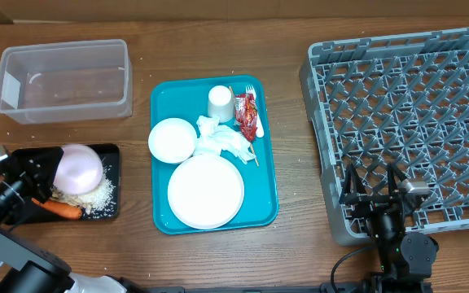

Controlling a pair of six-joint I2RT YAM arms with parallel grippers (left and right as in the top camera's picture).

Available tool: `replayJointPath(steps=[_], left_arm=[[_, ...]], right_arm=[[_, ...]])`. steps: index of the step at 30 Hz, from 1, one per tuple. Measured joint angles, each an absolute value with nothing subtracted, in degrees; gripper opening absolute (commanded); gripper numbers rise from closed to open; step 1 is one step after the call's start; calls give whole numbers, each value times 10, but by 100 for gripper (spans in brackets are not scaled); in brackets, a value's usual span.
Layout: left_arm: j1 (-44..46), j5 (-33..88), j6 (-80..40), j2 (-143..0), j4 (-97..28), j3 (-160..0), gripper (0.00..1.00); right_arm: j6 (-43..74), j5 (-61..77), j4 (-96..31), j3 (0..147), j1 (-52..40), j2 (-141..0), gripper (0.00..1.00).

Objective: Sort waste into correct bins and load items into the dishwasher rack
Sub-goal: 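Tilt the pink bowl to pour its rice and shells onto the black tray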

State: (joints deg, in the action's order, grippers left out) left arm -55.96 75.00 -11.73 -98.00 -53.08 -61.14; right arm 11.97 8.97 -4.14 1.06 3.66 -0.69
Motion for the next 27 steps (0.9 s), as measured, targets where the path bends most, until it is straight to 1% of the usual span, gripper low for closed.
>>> replayJointPath(steps=[2, 7, 9, 14, 18, 21, 24, 25, 26, 27], left_arm=[[-560, 762, -92, -980, -574, -611, 4], [-560, 761, -60, -981, -571, -611, 6], [-560, 755, -56, -980, -563, -611, 5], [-553, 721, -39, -980, -582, -612, 8], [-513, 658, -9, -980, -606, -624, 19], [-457, 600, 2, -971, -610, -643, 25], [-371, 514, -1, -945, -613, -675, 26], [-347, 481, -9, -937, -613, -686, 29], [-318, 439, -21, -929, -613, -700, 40], [-284, 387, -40, -921, -612, -714, 47]], right_arm=[[120, 90, -42, 11, 37, -7, 100], [119, 90, -41, 11, 37, -7, 100], [120, 90, -41, 11, 37, -7, 100], [120, 90, -41, 11, 37, -7, 100], [119, 90, -41, 11, 37, -7, 100], [120, 90, -41, 11, 37, -7, 100], [120, 90, -41, 11, 37, -7, 100], [120, 90, -41, 11, 37, -7, 100], [119, 90, -41, 11, 37, -7, 100], [119, 90, -41, 11, 37, -7, 100]])
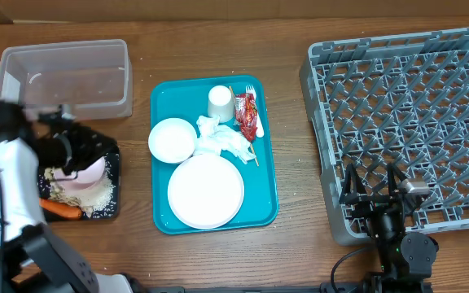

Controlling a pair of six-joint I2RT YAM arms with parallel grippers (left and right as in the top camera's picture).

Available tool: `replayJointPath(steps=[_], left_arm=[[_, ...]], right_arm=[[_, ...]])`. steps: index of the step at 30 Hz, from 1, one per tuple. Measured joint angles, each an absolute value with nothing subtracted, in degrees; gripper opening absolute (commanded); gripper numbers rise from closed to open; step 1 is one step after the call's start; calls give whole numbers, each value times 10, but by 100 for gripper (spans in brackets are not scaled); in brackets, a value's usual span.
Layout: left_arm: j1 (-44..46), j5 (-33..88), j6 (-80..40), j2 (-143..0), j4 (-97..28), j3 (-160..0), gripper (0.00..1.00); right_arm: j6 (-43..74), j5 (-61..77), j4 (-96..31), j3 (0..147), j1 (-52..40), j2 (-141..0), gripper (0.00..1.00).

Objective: Sort waste into correct bins and load items into the dishwasher rack
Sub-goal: 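Tilt the pink bowl to pour its rice and shells onto the black tray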

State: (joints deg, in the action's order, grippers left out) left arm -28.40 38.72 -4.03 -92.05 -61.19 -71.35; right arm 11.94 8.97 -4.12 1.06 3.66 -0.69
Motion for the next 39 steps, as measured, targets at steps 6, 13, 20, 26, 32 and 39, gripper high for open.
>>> replayJointPath(steps=[6, 13, 20, 26, 32, 39], left_arm=[[-111, 81, -156, -908, -611, -733, 75], [-57, -113, -258, -908, -613, -733, 71], [-73, -172, -301, -908, -566, -680, 64], [-92, -174, -304, -908, -516, -651, 61], [-121, -171, -304, -954, -489, -648, 48], [-123, -156, -288, -975, -455, -644, 45]], right_arm=[[120, 90, -41, 11, 37, -7, 100], [119, 90, -41, 11, 37, -7, 100], [120, 90, -41, 11, 37, -7, 100], [120, 89, -41, 11, 37, -7, 100], [120, 90, -41, 11, 37, -7, 100], [120, 90, -41, 11, 37, -7, 100]])
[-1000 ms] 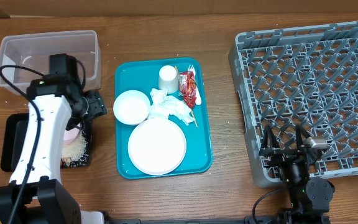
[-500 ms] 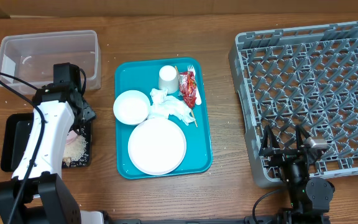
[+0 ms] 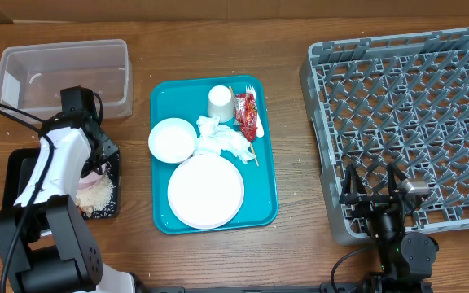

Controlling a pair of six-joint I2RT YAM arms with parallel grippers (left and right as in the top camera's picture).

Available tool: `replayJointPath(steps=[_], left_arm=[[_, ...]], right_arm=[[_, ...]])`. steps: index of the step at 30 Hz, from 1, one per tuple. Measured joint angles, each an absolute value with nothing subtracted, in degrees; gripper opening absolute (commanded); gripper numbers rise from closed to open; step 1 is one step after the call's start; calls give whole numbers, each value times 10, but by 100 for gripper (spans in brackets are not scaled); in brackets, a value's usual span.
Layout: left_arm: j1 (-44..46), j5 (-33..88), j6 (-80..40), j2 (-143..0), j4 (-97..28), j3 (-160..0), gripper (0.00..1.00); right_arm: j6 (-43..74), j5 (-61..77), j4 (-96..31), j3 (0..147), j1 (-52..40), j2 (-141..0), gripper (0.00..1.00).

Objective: Sort waste into correct bins and load items into the dishwasher rack
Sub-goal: 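Tilt the pink bowl to pour its rice and shells onto the black tray, then carry the emptied pink bowl right and set it on the teal tray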

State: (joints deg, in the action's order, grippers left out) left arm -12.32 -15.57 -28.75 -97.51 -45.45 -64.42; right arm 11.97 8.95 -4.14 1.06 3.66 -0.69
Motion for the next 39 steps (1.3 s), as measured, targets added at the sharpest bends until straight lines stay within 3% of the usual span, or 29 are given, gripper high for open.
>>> replayJointPath(steps=[3, 5, 11, 14, 18, 24, 31, 36, 39], left_arm=[[-123, -146, -281, -975, -453, -644, 36], [-123, -136, -272, -975, -452, -644, 36], [-123, -103, -251, -975, -452, -644, 40], [-123, -88, -238, -975, -449, -644, 49], [-123, -83, -234, -975, -443, -644, 49], [-123, -81, -234, -980, -443, -644, 34], [-123, -81, -234, -994, -441, -637, 31], [-123, -81, -233, -994, -441, -637, 17], [-123, -81, -234, -994, -449, -637, 14]], right_arm=[[119, 90, -41, 11, 37, -7, 100], [119, 90, -41, 11, 37, -7, 100], [120, 90, -41, 11, 37, -7, 100], [119, 90, -41, 11, 37, -7, 100], [120, 90, -41, 11, 37, -7, 100], [119, 90, -41, 11, 37, -7, 100], [120, 90, -41, 11, 37, -7, 100], [120, 90, -41, 11, 37, -7, 100], [120, 90, -42, 11, 37, -7, 100]])
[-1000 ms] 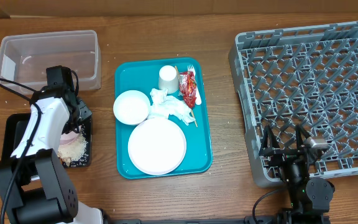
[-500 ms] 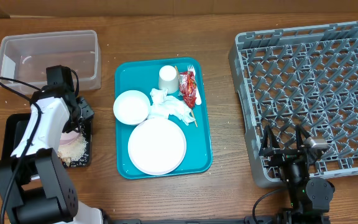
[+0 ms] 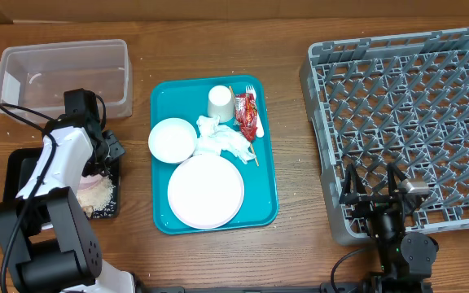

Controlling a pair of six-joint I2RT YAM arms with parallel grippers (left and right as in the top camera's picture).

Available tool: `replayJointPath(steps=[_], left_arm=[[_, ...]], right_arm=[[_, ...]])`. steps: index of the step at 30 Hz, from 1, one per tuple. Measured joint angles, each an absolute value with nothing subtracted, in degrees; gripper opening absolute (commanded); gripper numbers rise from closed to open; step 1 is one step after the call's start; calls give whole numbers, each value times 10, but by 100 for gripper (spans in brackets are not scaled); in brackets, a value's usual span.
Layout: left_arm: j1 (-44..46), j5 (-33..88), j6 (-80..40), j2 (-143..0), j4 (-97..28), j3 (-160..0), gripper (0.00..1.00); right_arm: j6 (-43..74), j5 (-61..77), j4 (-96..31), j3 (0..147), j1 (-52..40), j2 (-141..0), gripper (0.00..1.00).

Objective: Sort waste into correct bins and load items into the dishwasher rack
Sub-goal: 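Carry the emptied pink bowl right and set it on the teal tray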

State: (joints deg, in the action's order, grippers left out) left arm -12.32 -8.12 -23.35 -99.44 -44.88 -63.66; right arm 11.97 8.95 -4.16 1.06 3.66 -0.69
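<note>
My left gripper [image 3: 111,151] hangs over the right edge of the black bin [image 3: 116,203], which holds rice [image 3: 98,194]. A pink bowl [image 3: 96,172] peeks out under the wrist, and the gripper appears shut on it, though the arm hides the fingers. The teal tray [image 3: 158,167] carries a white cup [image 3: 221,103], a small white bowl [image 3: 172,140], a large white plate [image 3: 206,191], a crumpled napkin [image 3: 225,143], a red wrapper [image 3: 245,111] and a white fork [image 3: 256,122]. My right gripper [image 3: 373,189] stands open at the grey dishwasher rack's [image 3: 414,98] front left corner.
A clear plastic bin [image 3: 63,81] stands at the back left, just behind the left arm's elbow. A few grains of rice lie scattered on the wooden table around the black bin.
The left gripper has shifted slightly to the right over the black bin's right edge, with the pink bowl still beneath it. The right arm and the tray's contents have not changed.
At first the pink bowl was tipped upside down over the rice and carrot in the black bin, with the left gripper at the far left. Then the left arm stood over the bin with the bowl. Later it lay across the bin, and the gripper is now at its right edge.
</note>
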Motion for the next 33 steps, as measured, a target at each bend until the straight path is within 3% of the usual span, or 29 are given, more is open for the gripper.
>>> replayJointPath(steps=[4, 33], left_arm=[[-123, -81, -233, -994, -450, -637, 4], [-123, -83, -253, -979, -592, -753, 4]], right_arm=[[119, 90, -41, 11, 37, -7, 100], [119, 90, -41, 11, 37, -7, 100]])
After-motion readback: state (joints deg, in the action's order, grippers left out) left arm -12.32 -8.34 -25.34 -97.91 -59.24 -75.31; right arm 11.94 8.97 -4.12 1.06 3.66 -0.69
